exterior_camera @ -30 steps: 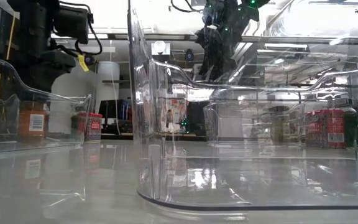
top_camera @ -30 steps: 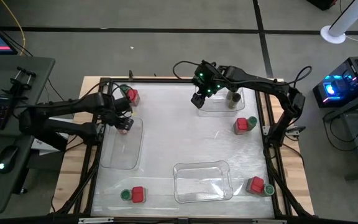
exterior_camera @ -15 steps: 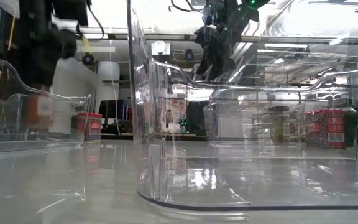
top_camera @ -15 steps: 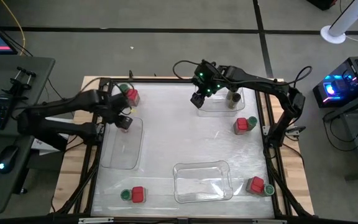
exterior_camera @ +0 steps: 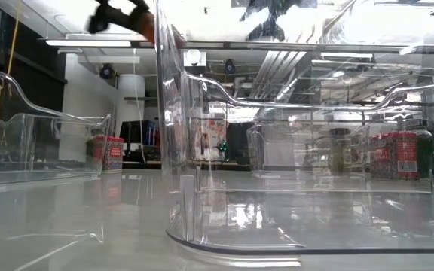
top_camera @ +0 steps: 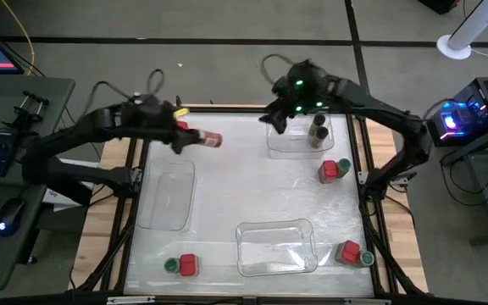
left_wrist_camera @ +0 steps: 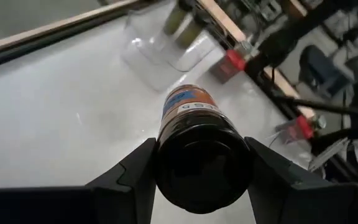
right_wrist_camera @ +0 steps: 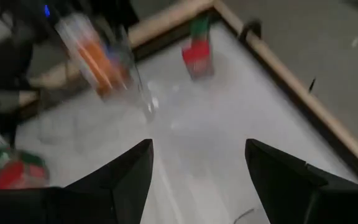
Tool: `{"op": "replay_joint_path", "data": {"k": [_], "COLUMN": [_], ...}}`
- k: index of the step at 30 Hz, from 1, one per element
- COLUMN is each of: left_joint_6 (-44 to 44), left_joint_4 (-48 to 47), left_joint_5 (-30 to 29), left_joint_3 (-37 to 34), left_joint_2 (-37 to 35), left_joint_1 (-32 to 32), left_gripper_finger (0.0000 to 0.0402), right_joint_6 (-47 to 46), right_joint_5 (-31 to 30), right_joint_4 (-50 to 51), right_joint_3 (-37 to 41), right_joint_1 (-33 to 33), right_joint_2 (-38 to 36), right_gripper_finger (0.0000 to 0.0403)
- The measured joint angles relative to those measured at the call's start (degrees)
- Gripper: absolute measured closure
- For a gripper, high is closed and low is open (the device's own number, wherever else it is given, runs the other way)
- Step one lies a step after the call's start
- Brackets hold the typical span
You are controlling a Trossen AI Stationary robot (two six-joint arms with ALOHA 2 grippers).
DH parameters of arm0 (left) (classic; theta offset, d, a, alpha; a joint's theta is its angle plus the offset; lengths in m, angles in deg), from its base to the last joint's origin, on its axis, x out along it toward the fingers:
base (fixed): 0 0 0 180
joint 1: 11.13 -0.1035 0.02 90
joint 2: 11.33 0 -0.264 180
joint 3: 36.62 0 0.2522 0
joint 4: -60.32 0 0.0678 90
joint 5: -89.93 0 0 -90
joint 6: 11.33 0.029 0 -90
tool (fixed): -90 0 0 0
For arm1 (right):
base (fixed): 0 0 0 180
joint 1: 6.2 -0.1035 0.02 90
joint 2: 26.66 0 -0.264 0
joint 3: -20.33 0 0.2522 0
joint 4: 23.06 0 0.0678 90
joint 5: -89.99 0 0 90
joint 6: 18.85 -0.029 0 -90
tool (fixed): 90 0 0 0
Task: Sort spices by type
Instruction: Put the black seasoning bottle into the top right transparent bin
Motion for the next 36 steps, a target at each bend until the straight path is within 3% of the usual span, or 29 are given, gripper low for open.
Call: {"op": "replay_joint_path", "data": {"k": [6,12,20,26,32,36], "left_joint_6": [8.45,20.65,30.8,34.38,37.51,40.01], "left_joint_4": [6.74,8.23,4.65,5.2,4.43,3.77], "left_joint_5": [8.06,7.6,3.31,0.65,-3.91,-8.07], "left_joint_3": [4.5,21.03,40.76,48.32,49.6,49.63], "left_joint_2": [17.5,35.68,55.09,64.17,68.33,68.84], "left_joint_1": [-1.4,-2.36,-3.4,-3.32,-3.27,-3.27], "left_gripper_finger": [0.0237,0.0237,0.0237,0.0237,0.0235,0.0208], "right_joint_6": [-5.03,-7.92,-9.72,-11.81,-12.25,-12.25], "right_joint_5": [-5.28,-13.66,-21.04,-24.38,-25.01,-25.01], "right_joint_4": [0.1,2.26,4.89,4.9,4.89,4.89], "right_joint_3": [-1.08,-1.15,-1.13,-1.09,-1.09,-1.07], "right_joint_1": [-0.22,-2.16,-4.42,-5.89,-7.15,-7.8], "right_joint_2": [-7.56,-12.51,-12.99,-12.77,-12.75,-12.75], "right_gripper_finger": [0.0151,0.0151,0.0151,0.0151,0.0151,0.0151]}}
